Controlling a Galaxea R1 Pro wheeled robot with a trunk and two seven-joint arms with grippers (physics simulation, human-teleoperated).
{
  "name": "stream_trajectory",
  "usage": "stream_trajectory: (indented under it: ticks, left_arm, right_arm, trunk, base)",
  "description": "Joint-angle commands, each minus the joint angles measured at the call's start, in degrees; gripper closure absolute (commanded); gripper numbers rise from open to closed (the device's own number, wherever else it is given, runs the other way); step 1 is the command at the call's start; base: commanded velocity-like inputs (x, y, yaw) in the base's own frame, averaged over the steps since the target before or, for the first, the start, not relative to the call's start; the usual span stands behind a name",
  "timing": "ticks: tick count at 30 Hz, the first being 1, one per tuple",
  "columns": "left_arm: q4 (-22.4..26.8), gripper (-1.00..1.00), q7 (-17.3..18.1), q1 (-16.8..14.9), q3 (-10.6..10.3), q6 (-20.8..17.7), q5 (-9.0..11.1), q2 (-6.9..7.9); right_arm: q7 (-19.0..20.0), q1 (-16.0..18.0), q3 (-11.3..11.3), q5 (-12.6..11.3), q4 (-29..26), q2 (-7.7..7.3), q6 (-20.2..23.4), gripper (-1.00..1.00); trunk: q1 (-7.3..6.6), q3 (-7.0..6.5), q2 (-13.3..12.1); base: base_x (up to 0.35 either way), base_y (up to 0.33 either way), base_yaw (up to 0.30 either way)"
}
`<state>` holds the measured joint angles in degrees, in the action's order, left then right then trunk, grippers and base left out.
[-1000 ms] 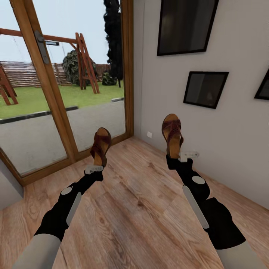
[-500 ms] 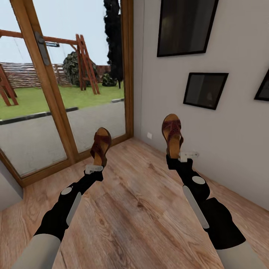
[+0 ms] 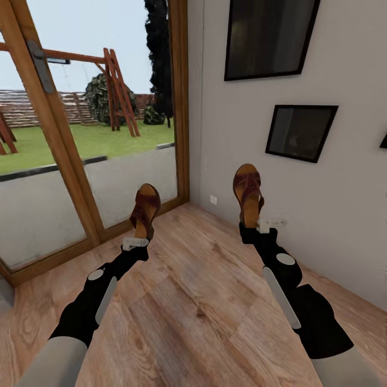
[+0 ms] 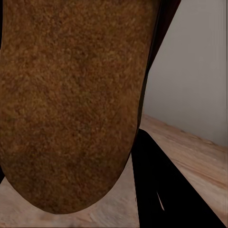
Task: Pick up the two gym shoes and the two sandals from the corridor floor and place them onto the hallstand (shoe rack) in the corridor, making sure they are on the rack and not on the floor. Arrange them so the two gym shoes are next to each other and the two sandals are next to each other.
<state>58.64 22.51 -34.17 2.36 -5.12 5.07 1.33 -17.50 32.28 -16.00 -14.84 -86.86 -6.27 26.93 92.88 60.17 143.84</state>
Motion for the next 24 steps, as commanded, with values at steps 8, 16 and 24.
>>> stream_trajectory:
  ticks: [8,16,24]
  left_arm:
    - [0.1,1.00,0.4,0.0,0.1,-0.4,0.4,-0.01]
    - [0.0,1.00,0.5,0.0,0.1,-0.4,0.4,-0.01]
    - [0.0,1.00,0.5,0.0,0.1,-0.4,0.4,-0.01]
  right_arm:
    - [-0.6,0.1,-0.2,-0.5,-0.1,-0.06,0.1,1.00]
    - [-0.6,0.1,-0.2,-0.5,-0.1,-0.06,0.1,1.00]
    - [-0.5,0.1,-0.2,-0.5,-0.1,-0.06,0.1,1.00]
  trunk:
    - [0.00,-0.12,0.0]
    - [0.00,-0.30,0.0]
    - [0.00,-0.48,0.0]
  base:
    - [0.032,0.000,-0.235]
    - [0.001,0.000,-0.250]
    - [0.000,0.000,-0.250]
